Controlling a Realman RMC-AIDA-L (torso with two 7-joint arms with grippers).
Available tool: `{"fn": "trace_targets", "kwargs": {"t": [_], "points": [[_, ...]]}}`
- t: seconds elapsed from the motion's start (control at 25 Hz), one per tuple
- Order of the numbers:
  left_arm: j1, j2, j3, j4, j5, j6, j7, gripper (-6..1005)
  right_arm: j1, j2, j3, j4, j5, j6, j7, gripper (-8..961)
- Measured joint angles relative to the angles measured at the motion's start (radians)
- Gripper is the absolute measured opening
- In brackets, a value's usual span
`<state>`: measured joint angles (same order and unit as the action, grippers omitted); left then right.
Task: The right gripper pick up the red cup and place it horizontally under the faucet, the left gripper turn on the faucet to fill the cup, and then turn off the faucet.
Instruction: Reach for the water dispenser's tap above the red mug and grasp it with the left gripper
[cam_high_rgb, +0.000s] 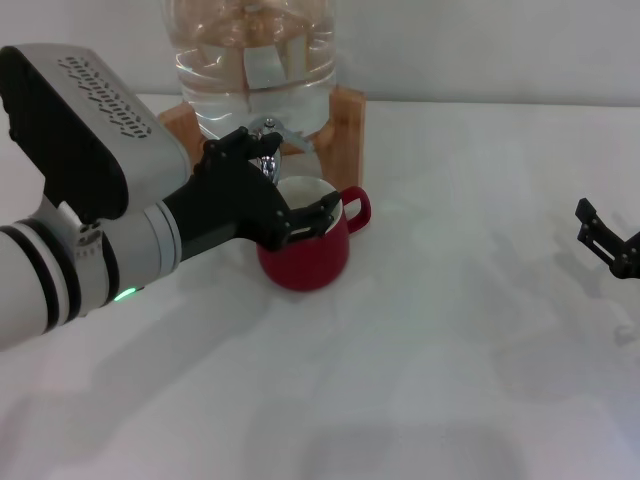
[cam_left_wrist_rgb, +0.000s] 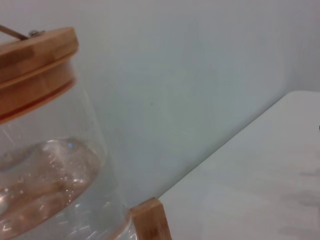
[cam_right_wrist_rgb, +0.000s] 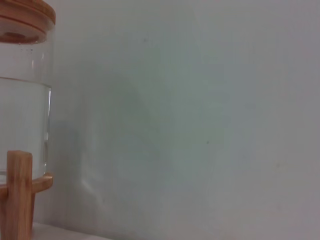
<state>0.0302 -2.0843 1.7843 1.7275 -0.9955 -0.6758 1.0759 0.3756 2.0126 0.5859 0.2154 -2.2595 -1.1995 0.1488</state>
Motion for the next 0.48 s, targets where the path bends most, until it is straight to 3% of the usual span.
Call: {"fn": "trace_targets", "kwargs": {"t": [0.48], "points": [[-0.032,0.001,-0.004,-0.053,0.002,0.016,0.013,879,0.0,0.0,0.0,0.001,0.0,0.0,0.0,861]]}}
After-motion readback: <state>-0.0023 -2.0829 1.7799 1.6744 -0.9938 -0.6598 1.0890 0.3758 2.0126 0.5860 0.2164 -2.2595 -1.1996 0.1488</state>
